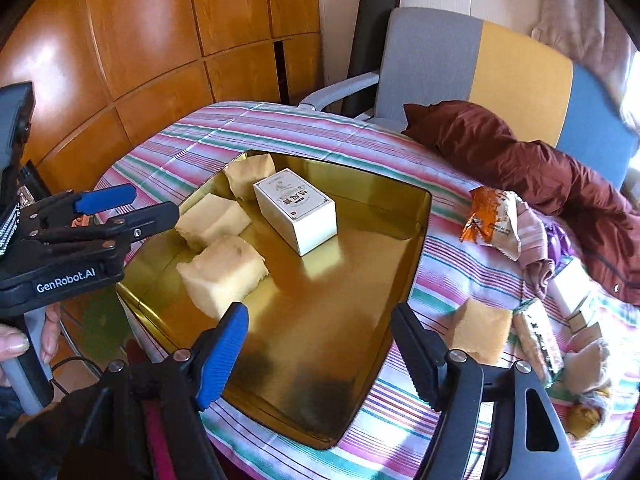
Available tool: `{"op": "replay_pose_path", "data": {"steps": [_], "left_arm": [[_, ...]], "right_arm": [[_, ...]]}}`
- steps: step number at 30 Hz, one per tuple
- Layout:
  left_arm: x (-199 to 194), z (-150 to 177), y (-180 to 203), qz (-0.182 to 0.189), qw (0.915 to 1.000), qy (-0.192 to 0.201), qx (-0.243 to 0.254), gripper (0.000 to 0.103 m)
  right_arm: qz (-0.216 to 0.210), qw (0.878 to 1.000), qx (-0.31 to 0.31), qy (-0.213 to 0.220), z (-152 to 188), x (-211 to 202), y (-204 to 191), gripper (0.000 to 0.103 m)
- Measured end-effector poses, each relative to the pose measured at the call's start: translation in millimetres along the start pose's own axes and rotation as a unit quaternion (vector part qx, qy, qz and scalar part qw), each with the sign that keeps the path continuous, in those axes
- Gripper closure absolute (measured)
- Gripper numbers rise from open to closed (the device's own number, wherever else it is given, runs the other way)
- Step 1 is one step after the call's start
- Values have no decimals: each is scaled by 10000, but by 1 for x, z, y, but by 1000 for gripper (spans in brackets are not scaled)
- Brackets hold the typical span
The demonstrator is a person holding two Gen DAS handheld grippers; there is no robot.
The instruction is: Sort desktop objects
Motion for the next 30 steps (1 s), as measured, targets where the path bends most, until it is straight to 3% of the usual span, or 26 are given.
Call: {"op": "replay_pose_path", "data": {"steps": [17, 30], "left_arm": [[8, 16, 28, 327, 9984, -329, 322, 29], [15, 30, 61, 805, 9925, -795, 468, 29]], "right_arm": [[468, 9969, 592, -220, 36, -20, 66, 27], [979, 9760, 1866, -555, 100, -60, 164, 27]]}}
Point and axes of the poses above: each gripper's, at about its wrist camera, not at the fingertips, and x roughly the way its jaws point, y to its right, z to its underside, the point moved 5 cm from there along x, roughly the way its jaws point, and after that the axes turned 14 degrees about -x, right-handed, at the moved point
